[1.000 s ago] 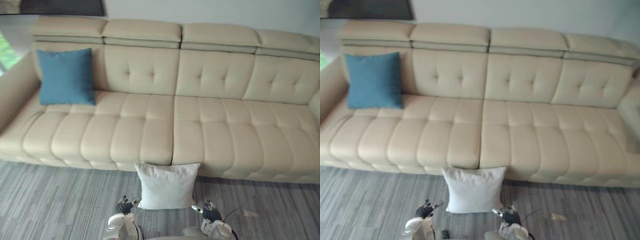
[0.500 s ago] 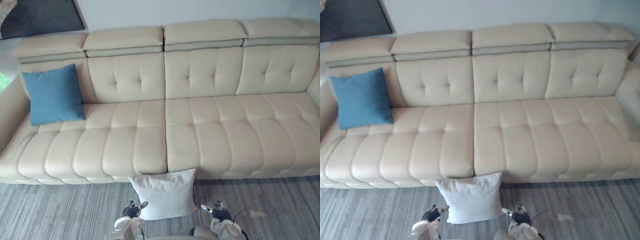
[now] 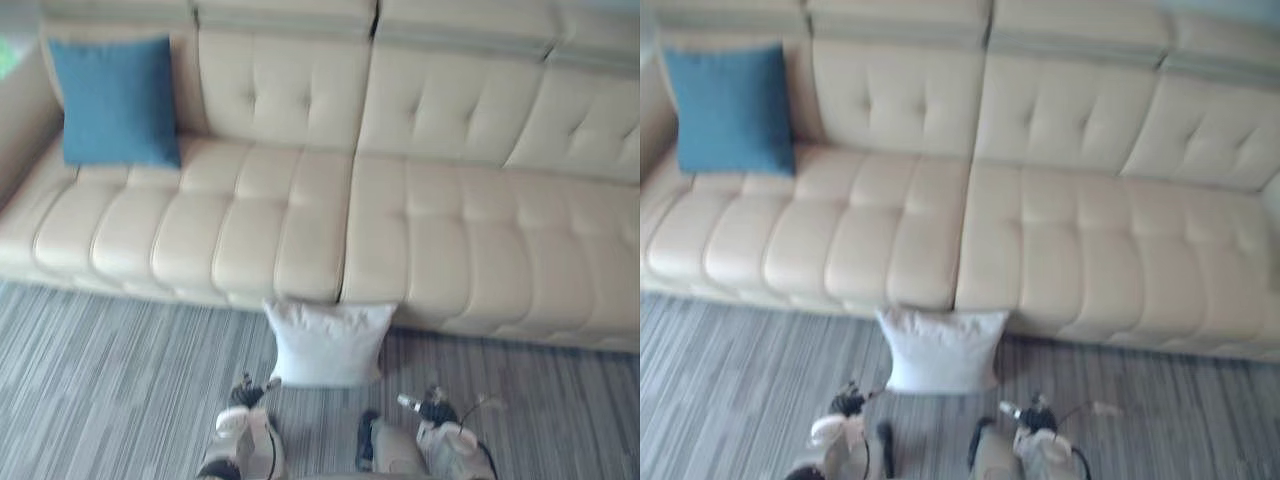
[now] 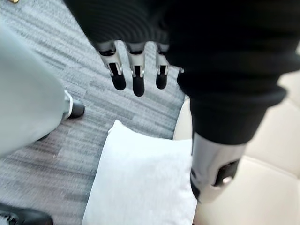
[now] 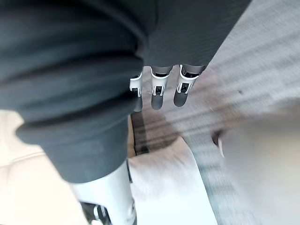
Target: Pick up cushions and gather them together orderly.
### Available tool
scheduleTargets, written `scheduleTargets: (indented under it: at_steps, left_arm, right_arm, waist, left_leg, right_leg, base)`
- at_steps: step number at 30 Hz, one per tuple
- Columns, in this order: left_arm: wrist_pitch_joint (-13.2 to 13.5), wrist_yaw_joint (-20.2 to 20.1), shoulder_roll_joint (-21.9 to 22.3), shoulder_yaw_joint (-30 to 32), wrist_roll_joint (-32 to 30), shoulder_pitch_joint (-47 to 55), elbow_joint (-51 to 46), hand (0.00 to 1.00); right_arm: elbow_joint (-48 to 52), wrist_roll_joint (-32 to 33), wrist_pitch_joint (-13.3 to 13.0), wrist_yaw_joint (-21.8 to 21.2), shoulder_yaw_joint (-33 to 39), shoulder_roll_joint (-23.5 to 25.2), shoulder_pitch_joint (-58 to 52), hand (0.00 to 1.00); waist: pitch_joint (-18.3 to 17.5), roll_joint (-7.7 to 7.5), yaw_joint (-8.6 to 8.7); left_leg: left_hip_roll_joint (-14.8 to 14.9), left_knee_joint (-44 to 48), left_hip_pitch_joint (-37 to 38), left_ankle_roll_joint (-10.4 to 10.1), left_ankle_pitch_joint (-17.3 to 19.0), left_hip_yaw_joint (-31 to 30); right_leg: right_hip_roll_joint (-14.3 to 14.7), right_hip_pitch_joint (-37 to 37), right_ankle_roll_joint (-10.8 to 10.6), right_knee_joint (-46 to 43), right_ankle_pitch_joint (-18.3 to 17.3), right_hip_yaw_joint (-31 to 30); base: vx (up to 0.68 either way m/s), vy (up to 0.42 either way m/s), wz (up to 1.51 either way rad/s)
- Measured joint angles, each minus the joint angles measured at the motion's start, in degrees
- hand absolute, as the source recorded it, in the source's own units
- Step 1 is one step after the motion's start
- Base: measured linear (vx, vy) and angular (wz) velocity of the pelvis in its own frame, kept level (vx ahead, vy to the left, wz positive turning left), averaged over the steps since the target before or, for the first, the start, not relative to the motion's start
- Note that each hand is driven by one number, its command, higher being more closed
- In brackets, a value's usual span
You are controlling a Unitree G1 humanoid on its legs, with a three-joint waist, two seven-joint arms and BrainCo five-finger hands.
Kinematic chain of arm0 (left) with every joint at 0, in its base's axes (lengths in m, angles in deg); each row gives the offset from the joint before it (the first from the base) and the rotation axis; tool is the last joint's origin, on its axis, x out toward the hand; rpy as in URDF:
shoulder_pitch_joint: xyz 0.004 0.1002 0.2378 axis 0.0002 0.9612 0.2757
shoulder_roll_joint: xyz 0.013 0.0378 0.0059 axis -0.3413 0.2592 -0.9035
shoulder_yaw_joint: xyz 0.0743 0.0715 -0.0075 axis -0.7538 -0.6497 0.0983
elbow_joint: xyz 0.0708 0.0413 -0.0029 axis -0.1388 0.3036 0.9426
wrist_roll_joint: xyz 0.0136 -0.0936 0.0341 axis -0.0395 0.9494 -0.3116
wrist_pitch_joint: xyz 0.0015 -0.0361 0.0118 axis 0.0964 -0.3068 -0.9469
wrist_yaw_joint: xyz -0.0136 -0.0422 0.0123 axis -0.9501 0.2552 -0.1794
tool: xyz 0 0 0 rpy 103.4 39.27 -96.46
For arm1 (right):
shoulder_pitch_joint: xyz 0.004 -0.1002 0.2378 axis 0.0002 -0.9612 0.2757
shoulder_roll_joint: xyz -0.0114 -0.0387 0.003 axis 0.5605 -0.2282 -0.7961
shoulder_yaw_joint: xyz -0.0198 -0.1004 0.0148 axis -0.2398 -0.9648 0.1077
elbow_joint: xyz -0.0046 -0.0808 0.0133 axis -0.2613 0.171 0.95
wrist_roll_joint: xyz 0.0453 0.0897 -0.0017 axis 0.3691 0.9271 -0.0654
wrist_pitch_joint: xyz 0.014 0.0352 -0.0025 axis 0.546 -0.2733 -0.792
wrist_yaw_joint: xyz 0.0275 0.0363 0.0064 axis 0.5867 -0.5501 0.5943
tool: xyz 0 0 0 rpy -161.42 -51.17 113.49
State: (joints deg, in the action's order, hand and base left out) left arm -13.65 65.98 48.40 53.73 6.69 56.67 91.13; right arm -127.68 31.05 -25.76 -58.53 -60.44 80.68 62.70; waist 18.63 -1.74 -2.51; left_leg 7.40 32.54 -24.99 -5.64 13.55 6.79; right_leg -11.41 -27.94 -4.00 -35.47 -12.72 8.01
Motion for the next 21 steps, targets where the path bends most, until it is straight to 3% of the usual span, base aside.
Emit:
scheduleTargets:
  at_steps: [7,13,21]
  left_arm:
    - [1.14,3.41,-7.21,-0.39,2.22,-18.14,-4.74,0.00]
    - [1.21,4.95,-10.53,-2.04,2.30,-33.76,-5.13,0.00]
    - [1.16,7.41,-10.43,-6.49,2.35,-46.40,-5.13,0.00]
  right_arm:
    - [2.43,0.26,-1.59,3.82,1.29,-6.58,15.18,0.00]
    - [2.06,1.12,-1.69,7.04,1.62,-10.09,31.27,0.00]
    - [-1.60,2.02,-1.64,9.36,-1.30,-11.03,49.93,0.00]
  waist:
    - [5.42,0.10,0.57]
    - [11.13,0.14,0.75]
    - [12.74,0.34,0.76]
  left_leg:
    - [1.05,8.47,-21.39,-0.07,-1.99,-2.53]
    - [2.09,16.02,-37.34,0.37,-2.98,-3.71]
    - [2.22,21.31,-51.14,0.43,-3.18,-4.19]
  right_leg:
    - [0.06,-19.85,0.80,-7.24,1.20,-0.28]
    - [0.32,-35.16,2.53,-14.01,2.74,-0.93]
    - [0.39,-49.43,2.55,-19.51,2.76,-2.13]
  base:
    - [-0.22,-0.033,0.09]
    - [-0.09,-0.017,0.03]
    - [-0.03,-0.003,0.00]
